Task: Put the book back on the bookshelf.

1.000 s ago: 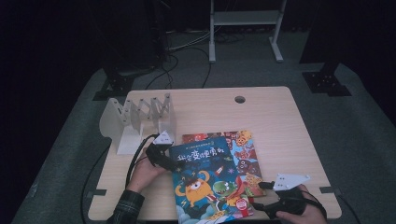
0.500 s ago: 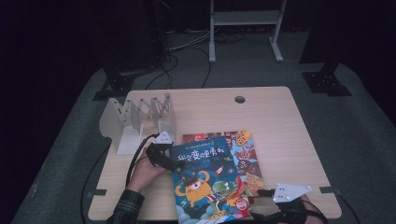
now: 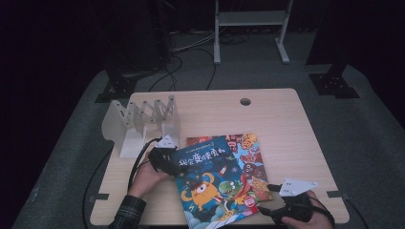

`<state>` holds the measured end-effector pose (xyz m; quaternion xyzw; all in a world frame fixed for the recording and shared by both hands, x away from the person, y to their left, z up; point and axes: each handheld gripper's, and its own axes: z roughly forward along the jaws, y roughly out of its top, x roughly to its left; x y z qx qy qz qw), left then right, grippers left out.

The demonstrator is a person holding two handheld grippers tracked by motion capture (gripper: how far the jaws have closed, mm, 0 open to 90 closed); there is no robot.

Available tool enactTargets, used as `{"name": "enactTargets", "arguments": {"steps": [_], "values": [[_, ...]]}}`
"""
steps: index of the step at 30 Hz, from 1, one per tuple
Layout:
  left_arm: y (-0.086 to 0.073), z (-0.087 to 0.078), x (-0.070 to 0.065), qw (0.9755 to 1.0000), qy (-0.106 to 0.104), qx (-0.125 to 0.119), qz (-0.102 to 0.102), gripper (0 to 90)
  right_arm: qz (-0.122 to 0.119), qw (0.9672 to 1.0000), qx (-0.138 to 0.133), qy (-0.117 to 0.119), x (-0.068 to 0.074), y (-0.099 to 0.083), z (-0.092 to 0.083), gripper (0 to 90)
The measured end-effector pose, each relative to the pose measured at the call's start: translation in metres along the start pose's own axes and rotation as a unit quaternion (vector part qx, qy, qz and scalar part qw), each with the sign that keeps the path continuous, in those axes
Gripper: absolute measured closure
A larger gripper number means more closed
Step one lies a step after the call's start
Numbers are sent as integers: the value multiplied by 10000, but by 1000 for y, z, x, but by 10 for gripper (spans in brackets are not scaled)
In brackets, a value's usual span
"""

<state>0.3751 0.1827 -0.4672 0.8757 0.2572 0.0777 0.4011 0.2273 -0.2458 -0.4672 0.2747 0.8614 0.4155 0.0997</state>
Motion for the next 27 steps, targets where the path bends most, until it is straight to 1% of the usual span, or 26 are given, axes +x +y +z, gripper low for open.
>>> {"name": "enactTargets", "arguments": {"steps": [1,4,5,6,7,8,9,10,12,15,16,19,22,24,26,27], "values": [[0,0,-1,10000,-7,-21,-29,0,16,10000,-4,-33,-4,0,0,174],[-1,-1,-4,10000,-26,-20,-4,0,142,9998,-91,-139,-16,1,0,179],[-1,-1,-6,10000,-25,-18,1,0,174,9995,-142,-243,-19,1,0,217],[-1,-1,-7,10000,-39,0,17,0,159,9991,-186,-346,-23,2,0,218],[-1,-1,-8,10000,-44,12,28,0,197,9991,-180,-338,-27,3,2,218],[-1,-1,-9,10000,-36,29,26,0,195,9990,-164,-358,-30,5,4,239],[-2,-2,-10,10000,-40,44,43,0,150,9987,-58,-476,-33,6,6,246],[-2,-3,-12,10000,-53,38,35,0,130,9986,9,-507,-35,7,10,236],[-4,-4,-14,10000,-67,17,31,0,194,9989,-36,-429,-41,8,14,235],[-6,-6,-15,10000,-50,9,21,0,222,9988,-75,-430,-44,9,12,239],[-7,-7,-14,10000,-51,11,32,0,226,9989,-97,-395,-44,9,11,237],[-8,-7,-14,10000,-52,-1,-20,0,226,9992,-171,-294,-39,7,4,233],[-8,-7,-14,10000,-58,-4,-33,0,202,9993,-172,-254,-30,2,-2,229],[-8,-7,-14,10000,-57,-2,-35,0,163,9995,-176,-182,-25,-1,-6,227],[-8,-8,-14,10000,-55,-2,-49,0,120,9996,-155,-188,-20,-4,-7,227],[-9,-8,-14,10000,-63,-5,-63,0,84,9996,-113,-245,-18,-5,-7,225]]}}
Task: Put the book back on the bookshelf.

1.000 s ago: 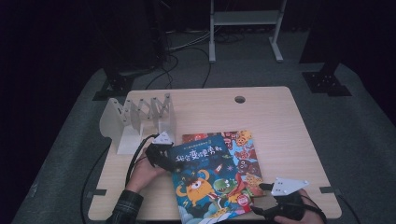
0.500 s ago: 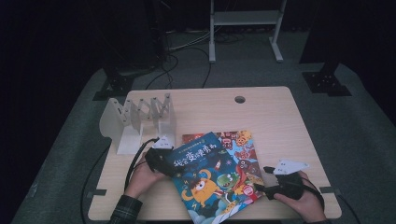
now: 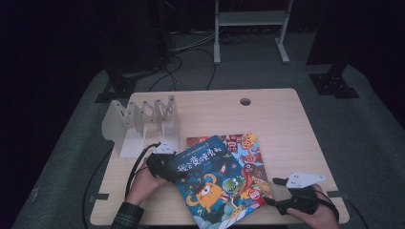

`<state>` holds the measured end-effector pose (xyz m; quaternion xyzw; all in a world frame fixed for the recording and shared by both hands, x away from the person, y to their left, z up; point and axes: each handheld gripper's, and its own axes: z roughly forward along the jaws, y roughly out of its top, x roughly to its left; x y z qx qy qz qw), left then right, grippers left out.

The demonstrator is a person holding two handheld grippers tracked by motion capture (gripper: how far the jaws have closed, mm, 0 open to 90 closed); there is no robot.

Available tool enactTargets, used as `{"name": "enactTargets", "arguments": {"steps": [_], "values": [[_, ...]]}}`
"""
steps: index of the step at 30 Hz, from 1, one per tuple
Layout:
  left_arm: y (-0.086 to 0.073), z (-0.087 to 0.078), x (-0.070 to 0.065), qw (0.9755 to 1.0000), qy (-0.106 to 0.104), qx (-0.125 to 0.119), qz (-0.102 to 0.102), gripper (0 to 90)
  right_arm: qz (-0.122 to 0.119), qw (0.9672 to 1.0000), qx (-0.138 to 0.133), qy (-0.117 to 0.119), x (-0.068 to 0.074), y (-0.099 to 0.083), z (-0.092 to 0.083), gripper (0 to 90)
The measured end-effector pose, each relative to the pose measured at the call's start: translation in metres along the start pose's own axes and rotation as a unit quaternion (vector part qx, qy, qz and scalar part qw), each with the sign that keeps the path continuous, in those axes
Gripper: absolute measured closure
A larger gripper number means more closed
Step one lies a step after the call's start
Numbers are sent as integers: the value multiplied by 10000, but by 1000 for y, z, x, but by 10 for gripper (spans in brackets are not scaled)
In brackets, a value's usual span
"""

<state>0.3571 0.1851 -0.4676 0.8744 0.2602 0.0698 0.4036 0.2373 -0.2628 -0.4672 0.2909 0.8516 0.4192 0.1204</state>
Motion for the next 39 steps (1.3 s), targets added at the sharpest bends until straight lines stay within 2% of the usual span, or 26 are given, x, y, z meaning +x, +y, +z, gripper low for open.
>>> {"name": "enactTargets", "arguments": {"steps": [5,10,14,24,31,39], "values": [[-2,-1,-2,9999,-91,1,-65,0,61,10000,26,-59,-2,-4,1,193],[-6,-4,-4,9998,-129,2,-117,0,97,9997,12,-213,-11,-1,4,194],[-9,-9,-7,9999,-98,26,-99,0,190,9993,-19,-327,-24,3,11,197],[-20,-17,-12,9996,-97,-59,-245,0,499,9972,63,-560,-58,20,29,191],[-26,-24,-23,9996,-120,-16,-238,0,769,9943,12,-733,-80,28,41,206],[-31,-30,-35,9995,-241,35,-190,0,947,9911,-64,-934,-101,37,55,232]]}}
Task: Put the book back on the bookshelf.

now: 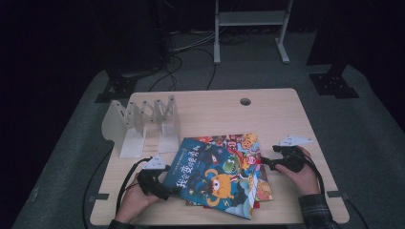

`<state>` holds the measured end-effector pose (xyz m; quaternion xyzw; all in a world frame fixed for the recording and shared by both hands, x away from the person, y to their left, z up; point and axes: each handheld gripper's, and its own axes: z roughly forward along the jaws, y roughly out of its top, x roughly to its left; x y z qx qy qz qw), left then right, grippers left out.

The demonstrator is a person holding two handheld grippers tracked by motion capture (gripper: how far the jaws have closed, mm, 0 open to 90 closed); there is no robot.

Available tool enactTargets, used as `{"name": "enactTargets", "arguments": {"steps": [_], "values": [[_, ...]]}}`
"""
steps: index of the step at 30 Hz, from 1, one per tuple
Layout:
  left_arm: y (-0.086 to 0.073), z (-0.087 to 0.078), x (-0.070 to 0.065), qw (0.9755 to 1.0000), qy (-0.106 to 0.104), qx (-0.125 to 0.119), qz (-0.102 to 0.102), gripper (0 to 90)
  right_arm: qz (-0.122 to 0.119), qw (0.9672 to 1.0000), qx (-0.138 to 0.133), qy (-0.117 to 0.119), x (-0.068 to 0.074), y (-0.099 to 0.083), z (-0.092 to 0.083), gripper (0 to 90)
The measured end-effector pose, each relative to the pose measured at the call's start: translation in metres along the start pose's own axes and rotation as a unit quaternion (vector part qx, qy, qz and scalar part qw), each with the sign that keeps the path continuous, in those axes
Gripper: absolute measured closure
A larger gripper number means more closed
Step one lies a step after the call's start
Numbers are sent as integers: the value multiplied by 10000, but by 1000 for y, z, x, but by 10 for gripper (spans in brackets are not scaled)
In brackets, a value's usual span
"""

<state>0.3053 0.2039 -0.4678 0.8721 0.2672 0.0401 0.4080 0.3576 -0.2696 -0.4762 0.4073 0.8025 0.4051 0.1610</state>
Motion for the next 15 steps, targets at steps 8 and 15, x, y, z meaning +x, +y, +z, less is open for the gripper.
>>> {"name": "enactTargets", "arguments": {"steps": [8,15], "values": [[0,0,-5,9998,-195,15,-24,0,157,9998,-90,-112,-8,4,9,268],[3,2,-4,9997,-236,-11,-5,0,310,9994,-29,-125,-10,3,7,272]]}}
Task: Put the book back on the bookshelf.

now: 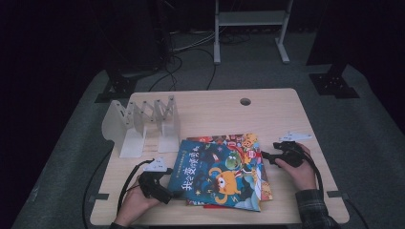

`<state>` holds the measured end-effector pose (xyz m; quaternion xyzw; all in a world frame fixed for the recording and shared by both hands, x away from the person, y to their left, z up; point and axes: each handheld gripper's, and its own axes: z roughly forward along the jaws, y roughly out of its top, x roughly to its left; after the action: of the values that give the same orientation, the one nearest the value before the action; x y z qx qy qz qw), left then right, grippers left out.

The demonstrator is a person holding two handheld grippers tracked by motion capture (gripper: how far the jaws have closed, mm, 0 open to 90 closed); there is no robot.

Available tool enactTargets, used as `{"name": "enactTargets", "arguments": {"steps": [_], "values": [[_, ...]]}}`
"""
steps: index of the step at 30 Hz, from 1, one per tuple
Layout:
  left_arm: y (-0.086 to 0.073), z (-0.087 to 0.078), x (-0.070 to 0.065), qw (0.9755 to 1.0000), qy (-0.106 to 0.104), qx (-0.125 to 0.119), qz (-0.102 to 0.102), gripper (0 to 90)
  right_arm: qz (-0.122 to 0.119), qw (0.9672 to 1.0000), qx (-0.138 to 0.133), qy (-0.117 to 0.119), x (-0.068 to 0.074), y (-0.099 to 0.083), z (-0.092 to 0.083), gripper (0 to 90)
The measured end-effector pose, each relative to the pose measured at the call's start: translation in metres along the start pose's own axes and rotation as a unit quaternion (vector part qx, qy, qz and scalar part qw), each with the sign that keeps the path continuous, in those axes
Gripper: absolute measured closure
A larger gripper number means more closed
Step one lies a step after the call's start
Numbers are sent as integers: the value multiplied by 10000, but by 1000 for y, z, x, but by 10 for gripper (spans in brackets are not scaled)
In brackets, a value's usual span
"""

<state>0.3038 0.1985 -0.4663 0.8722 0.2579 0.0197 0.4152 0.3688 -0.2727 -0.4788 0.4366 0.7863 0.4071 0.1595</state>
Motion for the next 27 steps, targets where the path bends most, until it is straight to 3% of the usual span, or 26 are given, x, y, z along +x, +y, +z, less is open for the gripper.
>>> {"name": "enactTargets", "arguments": {"steps": [5,12,27], "values": [[8,2,6,9999,139,-31,65,0,21,9992,-204,337,12,6,-5,261],[16,-1,18,9993,333,-141,60,0,-120,9982,-13,592,31,8,8,256],[0,-16,28,9983,495,-249,-194,0,-445,9976,81,530,49,16,15,241]]}}
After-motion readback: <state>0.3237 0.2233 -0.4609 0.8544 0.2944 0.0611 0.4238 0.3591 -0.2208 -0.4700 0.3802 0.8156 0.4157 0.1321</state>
